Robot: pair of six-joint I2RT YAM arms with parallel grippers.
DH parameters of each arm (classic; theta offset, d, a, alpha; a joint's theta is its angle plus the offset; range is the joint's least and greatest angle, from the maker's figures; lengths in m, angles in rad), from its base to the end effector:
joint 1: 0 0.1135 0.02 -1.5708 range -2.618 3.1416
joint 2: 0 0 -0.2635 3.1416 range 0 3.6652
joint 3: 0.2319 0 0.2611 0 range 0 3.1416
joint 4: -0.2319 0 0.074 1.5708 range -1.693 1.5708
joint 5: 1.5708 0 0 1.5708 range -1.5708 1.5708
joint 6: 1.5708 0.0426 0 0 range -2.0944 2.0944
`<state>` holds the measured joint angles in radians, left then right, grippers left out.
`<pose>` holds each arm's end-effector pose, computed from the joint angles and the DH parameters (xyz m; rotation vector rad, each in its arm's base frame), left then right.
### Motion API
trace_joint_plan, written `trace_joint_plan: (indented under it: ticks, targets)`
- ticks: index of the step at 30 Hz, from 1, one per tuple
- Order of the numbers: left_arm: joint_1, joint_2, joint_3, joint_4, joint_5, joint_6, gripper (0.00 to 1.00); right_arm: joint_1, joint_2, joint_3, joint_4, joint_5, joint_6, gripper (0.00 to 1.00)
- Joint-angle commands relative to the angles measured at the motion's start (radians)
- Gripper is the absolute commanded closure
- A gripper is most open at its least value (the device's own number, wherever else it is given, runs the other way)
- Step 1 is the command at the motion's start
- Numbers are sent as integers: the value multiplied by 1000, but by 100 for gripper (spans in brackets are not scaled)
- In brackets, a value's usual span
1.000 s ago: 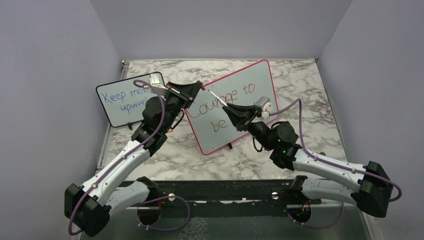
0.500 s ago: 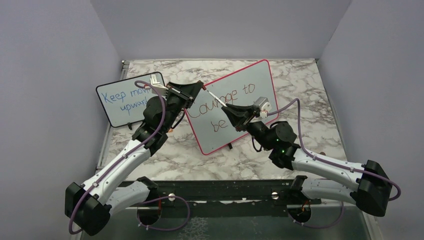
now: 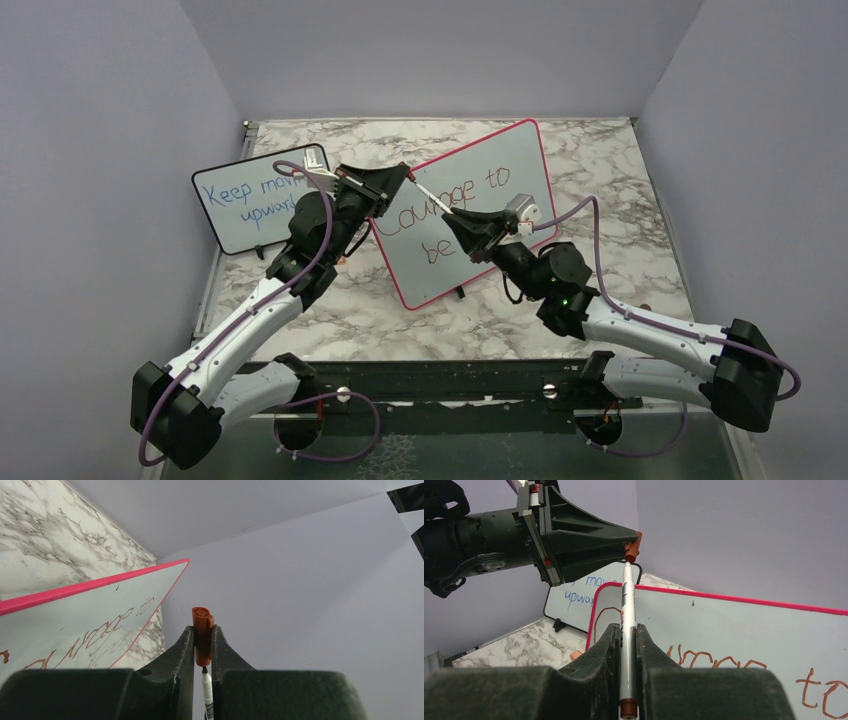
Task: Write a sentence on the whiteboard
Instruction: Close the whiteboard marker at the center of the board.
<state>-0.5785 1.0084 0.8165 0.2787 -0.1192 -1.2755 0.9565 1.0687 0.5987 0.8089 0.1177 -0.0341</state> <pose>0.2173 -0.1359 0.3569 -0.6645 1.5143 -1.3806 0.1520 0.2068 0.3216 -0.5077 1.1610 0.7274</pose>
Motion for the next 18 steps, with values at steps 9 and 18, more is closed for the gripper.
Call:
trace_joint_plan:
  ticks: [9, 18]
  targets:
    - [-12, 8, 7, 47, 39, -18, 100, 8, 4, 13, 51, 52, 17, 99]
    - [-12, 11, 5, 58, 47, -19, 100, 8, -1, 7, 59, 79, 25, 99]
